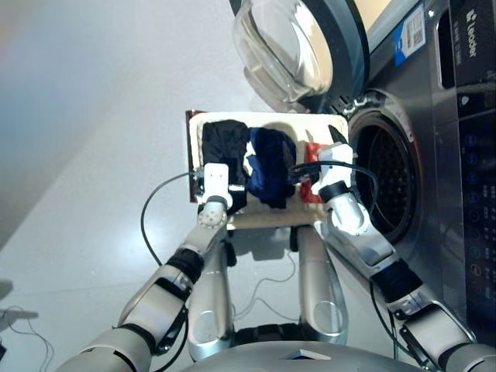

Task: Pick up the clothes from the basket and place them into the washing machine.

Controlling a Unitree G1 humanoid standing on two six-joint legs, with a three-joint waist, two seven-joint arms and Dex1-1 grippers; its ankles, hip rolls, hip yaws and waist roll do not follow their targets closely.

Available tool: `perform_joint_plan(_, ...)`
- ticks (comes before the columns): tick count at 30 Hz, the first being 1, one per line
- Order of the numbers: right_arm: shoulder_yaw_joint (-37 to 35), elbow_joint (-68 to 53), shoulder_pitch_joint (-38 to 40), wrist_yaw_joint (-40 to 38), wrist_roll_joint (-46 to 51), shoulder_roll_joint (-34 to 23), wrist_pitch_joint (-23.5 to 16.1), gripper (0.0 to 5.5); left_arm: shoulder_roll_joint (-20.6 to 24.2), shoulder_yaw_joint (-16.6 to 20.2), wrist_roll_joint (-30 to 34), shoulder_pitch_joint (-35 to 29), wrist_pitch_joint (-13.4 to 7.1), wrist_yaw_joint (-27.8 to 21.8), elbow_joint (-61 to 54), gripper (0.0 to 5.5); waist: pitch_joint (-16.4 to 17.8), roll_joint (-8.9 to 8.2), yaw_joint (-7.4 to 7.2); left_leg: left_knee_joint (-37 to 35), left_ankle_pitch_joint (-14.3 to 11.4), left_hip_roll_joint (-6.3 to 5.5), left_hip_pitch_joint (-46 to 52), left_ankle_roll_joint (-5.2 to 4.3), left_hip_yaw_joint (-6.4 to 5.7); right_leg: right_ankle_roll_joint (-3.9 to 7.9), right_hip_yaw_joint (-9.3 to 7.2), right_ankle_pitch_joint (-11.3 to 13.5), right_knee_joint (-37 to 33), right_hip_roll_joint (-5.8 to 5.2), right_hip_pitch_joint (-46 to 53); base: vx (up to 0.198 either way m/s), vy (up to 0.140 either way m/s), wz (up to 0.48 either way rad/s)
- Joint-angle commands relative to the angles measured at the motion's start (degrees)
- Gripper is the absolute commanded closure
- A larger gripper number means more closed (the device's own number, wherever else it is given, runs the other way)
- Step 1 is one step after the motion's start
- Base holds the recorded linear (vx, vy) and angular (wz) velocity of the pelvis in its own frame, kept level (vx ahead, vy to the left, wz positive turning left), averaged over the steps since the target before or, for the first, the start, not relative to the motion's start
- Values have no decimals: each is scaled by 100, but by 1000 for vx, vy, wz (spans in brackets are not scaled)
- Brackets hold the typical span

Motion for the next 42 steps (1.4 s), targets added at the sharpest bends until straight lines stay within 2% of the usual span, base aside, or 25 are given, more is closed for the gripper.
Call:
perform_joint_plan(1, 45, -806, -188, -100, -158, 199, -491, 0, -36, 160, 49, -338, -202, 217, 152, 0, -35, -172, -35, 904, -711, 127, -148, -76, -157, 289, 60, 588, -425, -24, 123, 0, 0, 0)
perform_joint_plan(12, 169, -1159, -381, -131, -80, 180, -563, 0, -7, 520, -291, -1069, -155, 456, 860, 0, 34, -292, -147, 1099, -727, 165, -758, -89, -203, 302, 70, 637, -360, 11, -415, 0, 0, 0)
perform_joint_plan(23, 303, -1725, -532, 45, 278, 81, -708, 0, 380, 847, -465, -1680, -8, 453, 1764, 0, 34, -392, -258, 1473, -835, 242, -1258, -109, -230, 291, 119, 607, -142, 75, -871, 0, 0, 0)
perform_joint_plan(30, 291, -1995, -492, 175, 389, -26, -755, 0, 589, 840, -419, -1841, 20, 286, 1907, 0, 34, -438, -294, 1597, -866, 286, -1438, -139, -223, 291, 124, 599, -59, 92, -1048, 0, 0, 0)
perform_joint_plan(42, 306, -2153, -472, 389, 581, -94, -780, 0, 609, 760, -472, -2030, -1, 64, 1952, 0, -90, -507, -374, 1688, -856, 333, -1750, -154, -228, 285, 155, 647, -50, 113, -1334, 0, 0, 0)
